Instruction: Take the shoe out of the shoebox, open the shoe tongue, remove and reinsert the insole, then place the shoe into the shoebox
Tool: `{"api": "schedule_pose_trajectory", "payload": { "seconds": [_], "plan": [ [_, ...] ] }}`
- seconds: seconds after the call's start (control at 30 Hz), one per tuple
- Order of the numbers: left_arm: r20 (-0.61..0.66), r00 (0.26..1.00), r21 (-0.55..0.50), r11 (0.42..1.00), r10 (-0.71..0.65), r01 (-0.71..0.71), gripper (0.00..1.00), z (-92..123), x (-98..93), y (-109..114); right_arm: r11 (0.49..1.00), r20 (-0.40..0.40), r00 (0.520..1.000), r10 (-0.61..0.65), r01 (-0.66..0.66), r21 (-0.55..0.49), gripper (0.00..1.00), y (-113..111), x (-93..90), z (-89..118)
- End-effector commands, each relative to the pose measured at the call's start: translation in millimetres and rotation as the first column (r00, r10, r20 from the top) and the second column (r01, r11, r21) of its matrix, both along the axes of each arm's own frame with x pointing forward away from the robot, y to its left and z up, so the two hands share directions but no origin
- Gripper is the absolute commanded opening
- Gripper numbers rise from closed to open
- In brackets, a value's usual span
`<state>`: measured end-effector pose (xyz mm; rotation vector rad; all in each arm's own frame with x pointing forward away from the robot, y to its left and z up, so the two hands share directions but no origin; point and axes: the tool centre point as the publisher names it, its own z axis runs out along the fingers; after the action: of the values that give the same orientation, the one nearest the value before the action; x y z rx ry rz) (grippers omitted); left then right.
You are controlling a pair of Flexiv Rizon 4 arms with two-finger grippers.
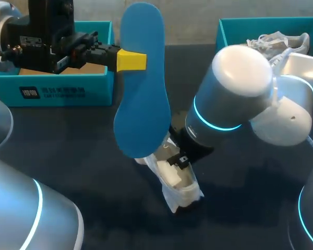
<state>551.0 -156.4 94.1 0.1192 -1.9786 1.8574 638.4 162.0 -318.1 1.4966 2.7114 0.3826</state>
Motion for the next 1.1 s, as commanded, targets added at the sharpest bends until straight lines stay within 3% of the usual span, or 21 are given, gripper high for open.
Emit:
{"api": "schedule_pose_trajectory", "payload": {
  "seconds": [0.03,0.13,0.47,0.73,0.9,1.1],
  "plan": [
    [0.000,1.000,0.002,1.000,-0.002,0.002,0.00,0,1.1,-2,1.000,0.013,1.000,-0.003,0.003,0.013,0.00,-3,-2.1,-1],
    [0.000,1.000,0.002,1.000,-0.002,0.002,0.00,0,1.1,-2,0.999,0.000,1.000,-0.013,0.013,0.034,0.00,-2,-2.6,-3],
    [0.000,1.000,0.002,1.000,-0.002,0.002,0.00,0,1.1,-2,0.948,-0.019,0.951,-0.310,0.311,0.072,0.00,0,-8.1,-21],
    [0.000,1.000,0.002,1.000,-0.002,0.002,0.00,0,1.1,-2,0.918,-0.057,0.924,-0.379,0.383,0.101,0.00,5,-7.3,-30],
    [0.000,1.000,0.002,1.000,-0.002,0.002,0.00,0,1.1,-2,0.913,-0.073,0.918,-0.390,0.396,0.102,0.00,6,1.2,-31],
    [0.000,1.000,0.002,1.000,-0.002,0.002,0.00,0,1.1,-2,0.902,-0.121,0.908,-0.402,0.415,0.115,0.00,1,10.7,-47]
  ]
}}
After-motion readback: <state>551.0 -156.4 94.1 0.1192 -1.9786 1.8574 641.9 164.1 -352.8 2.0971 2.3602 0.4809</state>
